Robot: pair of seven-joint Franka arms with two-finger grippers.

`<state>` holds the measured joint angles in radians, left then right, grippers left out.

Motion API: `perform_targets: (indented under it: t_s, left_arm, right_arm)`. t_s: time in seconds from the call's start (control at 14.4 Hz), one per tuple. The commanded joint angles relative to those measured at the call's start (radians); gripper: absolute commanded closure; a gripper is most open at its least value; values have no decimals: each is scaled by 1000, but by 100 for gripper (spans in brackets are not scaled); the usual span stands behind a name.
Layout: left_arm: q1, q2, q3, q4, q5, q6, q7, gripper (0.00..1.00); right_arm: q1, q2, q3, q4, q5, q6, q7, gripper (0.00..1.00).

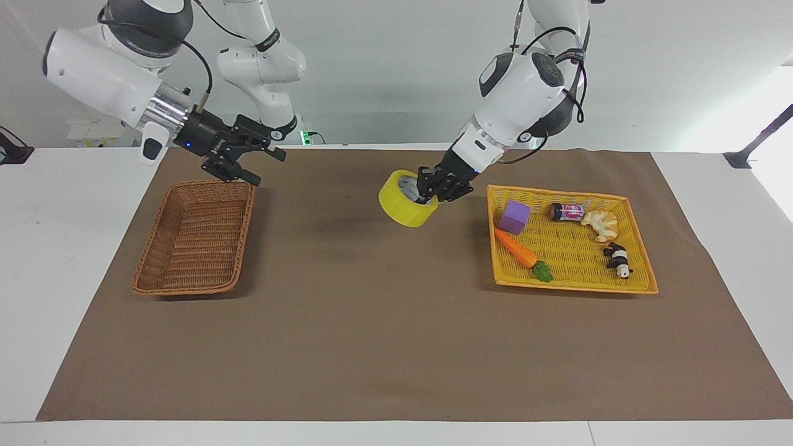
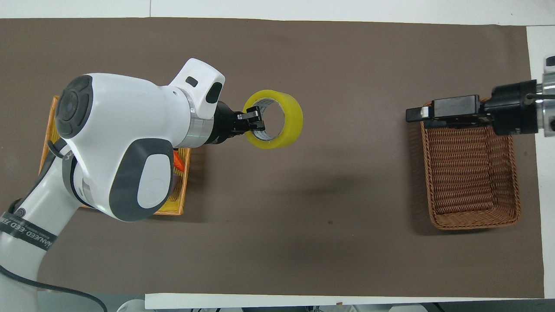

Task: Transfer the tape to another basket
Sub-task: 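Hold the tape up with the left gripper while the right gripper approaches it, then grasp the tape rim with the right gripper beside the left gripper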

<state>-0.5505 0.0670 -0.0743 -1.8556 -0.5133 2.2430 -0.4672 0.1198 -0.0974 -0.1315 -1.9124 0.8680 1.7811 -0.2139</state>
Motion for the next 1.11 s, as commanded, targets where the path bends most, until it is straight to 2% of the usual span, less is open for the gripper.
perform_targets:
  t_s: [0.0,0.49,1.04]
  left_arm:
    - [3,5,1,27,6,-25,10,100]
    - [0,4,1,26,6,-36,6,100]
    - [1,-1,1,18,6,-54,5,100]
  right_arm:
    - [88,-33,1,-76,55,117,-18,0]
    - [277,-31,1,-135,117,317,-22,0]
    - [345,12,1,-157,227,411,22,0]
